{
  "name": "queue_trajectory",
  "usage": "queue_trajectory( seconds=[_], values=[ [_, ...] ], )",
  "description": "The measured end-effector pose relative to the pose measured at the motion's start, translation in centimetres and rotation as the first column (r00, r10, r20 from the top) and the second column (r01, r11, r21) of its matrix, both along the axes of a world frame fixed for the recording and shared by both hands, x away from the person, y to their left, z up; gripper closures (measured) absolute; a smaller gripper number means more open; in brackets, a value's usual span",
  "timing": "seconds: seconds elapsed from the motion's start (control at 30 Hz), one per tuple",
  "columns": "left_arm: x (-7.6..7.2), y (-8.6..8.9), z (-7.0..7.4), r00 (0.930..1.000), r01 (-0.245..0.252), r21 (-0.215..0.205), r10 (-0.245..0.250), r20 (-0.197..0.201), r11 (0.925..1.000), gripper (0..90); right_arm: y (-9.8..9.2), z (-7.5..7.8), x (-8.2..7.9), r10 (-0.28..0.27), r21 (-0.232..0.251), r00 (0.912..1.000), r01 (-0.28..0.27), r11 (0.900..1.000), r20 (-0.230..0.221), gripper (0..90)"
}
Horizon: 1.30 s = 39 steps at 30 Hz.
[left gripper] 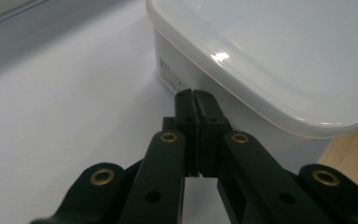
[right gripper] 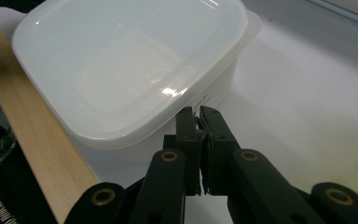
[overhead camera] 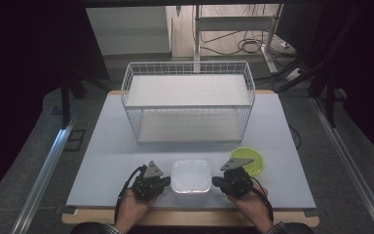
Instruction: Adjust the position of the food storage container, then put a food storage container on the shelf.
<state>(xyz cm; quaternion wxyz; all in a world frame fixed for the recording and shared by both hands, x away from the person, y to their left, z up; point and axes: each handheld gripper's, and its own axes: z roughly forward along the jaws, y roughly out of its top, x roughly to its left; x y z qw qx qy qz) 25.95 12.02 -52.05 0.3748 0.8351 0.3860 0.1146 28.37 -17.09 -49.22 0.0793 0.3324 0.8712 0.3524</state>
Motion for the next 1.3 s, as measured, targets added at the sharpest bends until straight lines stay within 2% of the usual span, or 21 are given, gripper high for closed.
queue_trajectory(
  seconds=[0.13, 0.23, 0.27, 0.3, 0.33, 0.4, 0.43, 0.47, 0.53, 0.57, 0.6, 0.63, 0.67, 0.7, 0.8, 1.1, 1.2, 1.3],
  values=[
    [0.1, -0.3, 0.1, 0.9999, 0.014, 0.006, -0.014, 0.005, 0.9999, 87.0, -0.6, 0.1, 0.3, -0.012, 0.004, 0.9999, 0.012, 1.0, 0.002, 85.9],
    [0.0, 0.0, 0.3, 0.9998, 0.01, 0.02, -0.01, 0.017, 0.9997, 76.9, -0.8, 0.2, 0.3, -0.012, -0.005, 0.9999, 0.012, 1.0, 0.012, 83.9],
    [-0.1, 0.6, 0.6, 0.9991, -0.006, 0.042, 0.005, 0.043, 0.9991, 71.1, -1.2, 0.5, 0.2, -0.014, -0.008, 0.9991, 0.014, 1.0, 0.04, 81.3],
    [-0.1, 0.6, 0.6, 0.9991, -0.006, 0.042, 0.005, 0.043, 0.9991, 66.2, -1.2, 0.5, 0.2, -0.014, -0.008, 0.9991, 0.014, 1.0, 0.04, 81.3],
    [-0.2, 1.2, 0.9, 0.9981, -0.015, 0.034, 0.013, 0.06, 0.9993, 58.4, -1.6, 0.9, 0.1, -0.025, -0.021, 0.9967, 0.027, 0.999, 0.077, 77.8],
    [-0.3, 1.4, 1.0, 0.9973, -0.016, 0.033, 0.014, 0.071, 0.9993, 47.9, -2.0, 1.1, 0.1, -0.027, -0.001, 0.9956, 0.028, 1.0, 0.09, 72.5],
    [-0.5, 1.6, 1.1, 0.9966, -0.017, 0.035, 0.015, 0.081, 0.9992, 47.9, -2.0, 1.1, 0.1, -0.027, -0.001, 0.9956, 0.028, 1.0, 0.09, 72.5],
    [-0.8, 1.9, 1.3, 0.9956, -0.015, 0.033, 0.012, 0.093, 0.9994, 43.2, -2.2, 1.3, 0.0, -0.026, 0.009, 0.9949, 0.026, 1.0, 0.098, 69.7],
    [-1.3, 2.3, 1.4, 0.9951, 0.001, 0.02, -0.003, 0.099, 0.9998, 31.4, -2.5, 1.4, -0.3, -0.016, 0.014, 0.9926, 0.015, 1.0, 0.12, 58.5],
    [-1.3, 2.3, 1.4, 0.9951, 0.001, 0.02, -0.003, 0.099, 0.9998, 29.2, -2.5, 1.4, -0.3, -0.016, 0.014, 0.9926, 0.015, 1.0, 0.12, 58.5],
    [-1.7, 2.5, 1.4, 0.9952, 0.013, 0.013, -0.015, 0.096, 0.9998, 24.6, -2.6, 1.4, -0.5, -0.01, 0.026, 0.9915, 0.006, 1.0, 0.129, 49.5],
    [-1.7, 2.5, 1.4, 0.9952, 0.013, 0.013, -0.015, 0.096, 0.9998, 19.3, -2.6, 1.4, -0.5, -0.01, 0.026, 0.9915, 0.006, 1.0, 0.129, 49.5],
    [-2.0, 2.7, 1.4, 0.9964, 0.004, 0.013, -0.005, 0.085, 0.9999, 10.1, -2.7, 1.4, -0.7, -0.003, 0.036, 0.9911, -0.002, 0.999, 0.133, 43.1],
    [-2.2, 2.9, 1.4, 0.9965, 0.002, 0.01, -0.002, 0.084, 1.0, 6.2, -2.7, 1.4, -0.7, -0.001, 0.037, 0.9906, -0.004, 0.999, 0.137, 40.7],
    [-2.6, 3.5, 1.5, 0.9964, 0.008, -0.001, -0.008, 0.085, 1.0, 1.6, -2.9, 1.4, -1.0, 0.01, 0.042, 0.9894, -0.017, 0.999, 0.145, 34.3],
    [-2.6, 4.1, 1.0, 0.9933, -0.007, -0.001, 0.007, 0.115, 1.0, 0.7, -3.4, 1.1, -1.2, 0.0, 0.068, 0.9897, -0.01, 0.998, 0.143, 26.1],
    [-2.5, 4.0, 0.8, 0.9917, -0.002, 0.025, -0.001, 0.128, 0.9997, 1.4, -3.4, 1.0, -1.1, -0.003, 0.093, 0.9895, -0.011, 0.996, 0.145, 20.7],
    [-2.2, 4.0, 0.4, 0.9919, 0.005, 0.024, -0.008, 0.127, 0.9997, 1.4, -3.3, 0.9, -1.0, 0.001, 0.099, 0.9892, -0.016, 0.995, 0.146, 17.4]
  ],
)
